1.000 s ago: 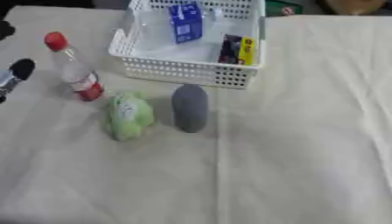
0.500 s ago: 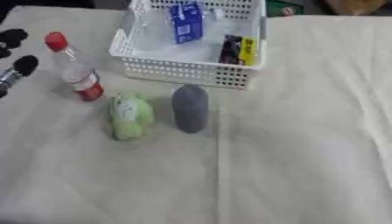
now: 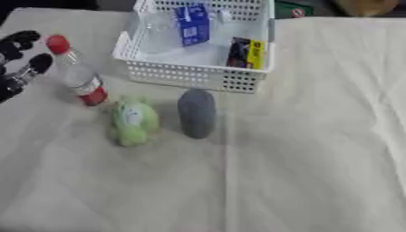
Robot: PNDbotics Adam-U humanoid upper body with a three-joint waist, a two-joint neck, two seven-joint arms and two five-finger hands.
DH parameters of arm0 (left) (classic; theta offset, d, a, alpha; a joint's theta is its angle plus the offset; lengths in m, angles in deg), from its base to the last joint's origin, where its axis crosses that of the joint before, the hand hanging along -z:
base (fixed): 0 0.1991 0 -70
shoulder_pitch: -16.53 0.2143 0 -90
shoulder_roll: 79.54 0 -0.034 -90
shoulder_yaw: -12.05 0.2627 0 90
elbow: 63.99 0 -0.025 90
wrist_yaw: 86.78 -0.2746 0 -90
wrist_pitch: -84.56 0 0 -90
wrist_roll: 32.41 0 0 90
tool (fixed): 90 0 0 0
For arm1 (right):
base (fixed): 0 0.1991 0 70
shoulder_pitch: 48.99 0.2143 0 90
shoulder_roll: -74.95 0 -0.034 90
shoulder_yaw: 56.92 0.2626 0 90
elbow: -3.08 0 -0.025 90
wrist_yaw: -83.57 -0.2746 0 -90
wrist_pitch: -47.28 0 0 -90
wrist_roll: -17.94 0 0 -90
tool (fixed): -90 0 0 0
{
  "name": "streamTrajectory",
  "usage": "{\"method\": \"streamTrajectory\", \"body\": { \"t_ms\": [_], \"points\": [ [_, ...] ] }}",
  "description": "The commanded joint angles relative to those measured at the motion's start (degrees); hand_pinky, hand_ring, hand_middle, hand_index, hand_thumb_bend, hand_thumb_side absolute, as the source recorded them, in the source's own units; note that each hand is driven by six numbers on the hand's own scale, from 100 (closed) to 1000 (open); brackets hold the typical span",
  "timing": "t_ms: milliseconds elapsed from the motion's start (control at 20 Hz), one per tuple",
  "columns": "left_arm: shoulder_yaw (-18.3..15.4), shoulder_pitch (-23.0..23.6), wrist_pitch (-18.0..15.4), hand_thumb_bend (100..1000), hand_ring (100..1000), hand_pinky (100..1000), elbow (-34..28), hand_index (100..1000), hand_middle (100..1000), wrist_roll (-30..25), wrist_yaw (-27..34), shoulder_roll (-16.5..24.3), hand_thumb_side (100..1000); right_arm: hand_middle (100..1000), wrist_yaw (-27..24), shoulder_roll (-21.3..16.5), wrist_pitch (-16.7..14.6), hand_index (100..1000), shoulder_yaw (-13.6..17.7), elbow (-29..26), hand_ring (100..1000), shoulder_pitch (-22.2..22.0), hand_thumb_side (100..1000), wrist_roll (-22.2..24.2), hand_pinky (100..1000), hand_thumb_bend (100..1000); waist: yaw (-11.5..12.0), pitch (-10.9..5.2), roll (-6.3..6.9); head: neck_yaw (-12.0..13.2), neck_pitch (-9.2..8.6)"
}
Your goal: Pick up objects on the table and place them in the box.
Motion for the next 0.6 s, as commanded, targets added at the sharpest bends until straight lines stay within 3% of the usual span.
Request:
{"method": "streamTrajectory", "body": {
  "t_ms": [50, 600],
  "points": [
    [0.1, -1.1, -0.7, 589, 1000, 1000, 0.5, 1000, 1000, -1.4, 0.5, 0.8, 978, 768, -0.2, -0.8, -0.2, 859, 0.2, -1.0, 857, 0.6, 1000, 0.0, 905, 100, -0.2, -1.19, 0.06, 0.4, -0.7],
    [0.6, -2.0, -2.4, 585, 1000, 1000, 1.2, 1000, 1000, -4.7, 1.0, 0.7, 978, 767, -0.5, -0.7, -0.3, 857, 0.3, -1.0, 856, 0.7, 1000, 0.0, 904, 100, -0.4, -1.23, 0.08, 0.7, -0.8]
  ]
}}
